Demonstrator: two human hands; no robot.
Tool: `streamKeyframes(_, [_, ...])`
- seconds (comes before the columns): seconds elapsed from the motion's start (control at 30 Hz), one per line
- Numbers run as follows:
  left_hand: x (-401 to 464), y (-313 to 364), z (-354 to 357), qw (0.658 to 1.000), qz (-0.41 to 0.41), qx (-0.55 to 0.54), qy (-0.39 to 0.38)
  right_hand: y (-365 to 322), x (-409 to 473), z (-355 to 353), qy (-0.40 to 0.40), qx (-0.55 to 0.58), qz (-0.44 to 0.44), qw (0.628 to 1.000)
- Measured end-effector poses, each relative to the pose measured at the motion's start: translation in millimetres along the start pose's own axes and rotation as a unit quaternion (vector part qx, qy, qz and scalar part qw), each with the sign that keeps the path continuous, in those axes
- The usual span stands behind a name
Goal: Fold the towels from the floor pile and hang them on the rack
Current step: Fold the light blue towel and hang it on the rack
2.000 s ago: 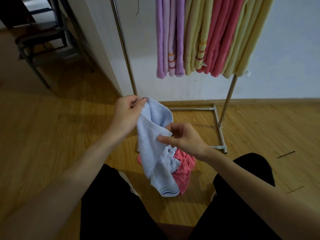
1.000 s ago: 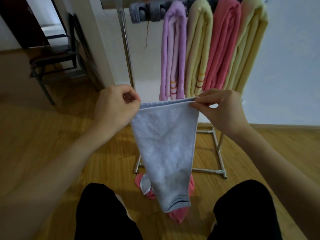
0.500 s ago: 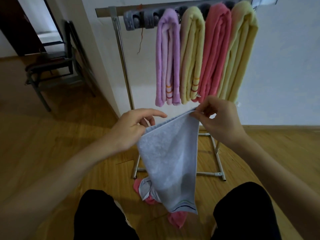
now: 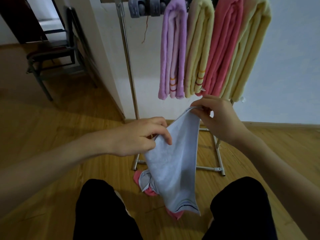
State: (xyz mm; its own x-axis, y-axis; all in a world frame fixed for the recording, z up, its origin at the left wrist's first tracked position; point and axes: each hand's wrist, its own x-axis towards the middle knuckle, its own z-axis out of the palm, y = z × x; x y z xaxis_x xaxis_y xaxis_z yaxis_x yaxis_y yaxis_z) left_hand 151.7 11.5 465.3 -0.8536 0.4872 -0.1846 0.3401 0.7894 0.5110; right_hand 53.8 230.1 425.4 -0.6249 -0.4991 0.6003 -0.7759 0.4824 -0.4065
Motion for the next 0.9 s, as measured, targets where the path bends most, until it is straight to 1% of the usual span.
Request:
streamKeyframes(0.13, [0,6,-4,0.996,0.006,0.058,-0.061,-3,1,6,-0.021,0.005,0.010,1.000])
streamKeyframes(0.23, [2,7,-2,0.995,0.034,0.069,-0.070,-6,1,12,-0.029,0.011,0.008,0.999])
streamKeyframes(0.3, [4,6,1,0.995,0.059,0.070,-0.048,-9,0,14,-0.028,0.013,0.007,1.000])
streamKeyframes(0.43, [8,-3,6,0.987,0.121,0.088,0.054,-10,0,14,-0.022,0.004,0.007,1.000])
streamKeyframes(0.6, [7,-6,7,0.957,0.177,0.178,0.148,-5,-4,13,-0.007,0.006,0.039,0.999])
streamKeyframes(0.67, [9,-5,5,0.941,0.206,0.220,0.155,-5,-6,14,-0.007,0.006,0.050,0.999])
streamKeyframes(0.73, [12,-5,3,0.938,0.222,0.233,0.133,-6,-6,15,0.003,0.017,0.067,0.998])
streamKeyframes(0.83, [14,-7,3,0.939,0.208,0.246,0.122,-7,-6,16,0.018,0.055,0.105,0.993])
streamKeyframes(0.9, [15,-8,4,0.933,0.199,0.259,0.152,-9,-5,16,0.019,0.089,0.124,0.988])
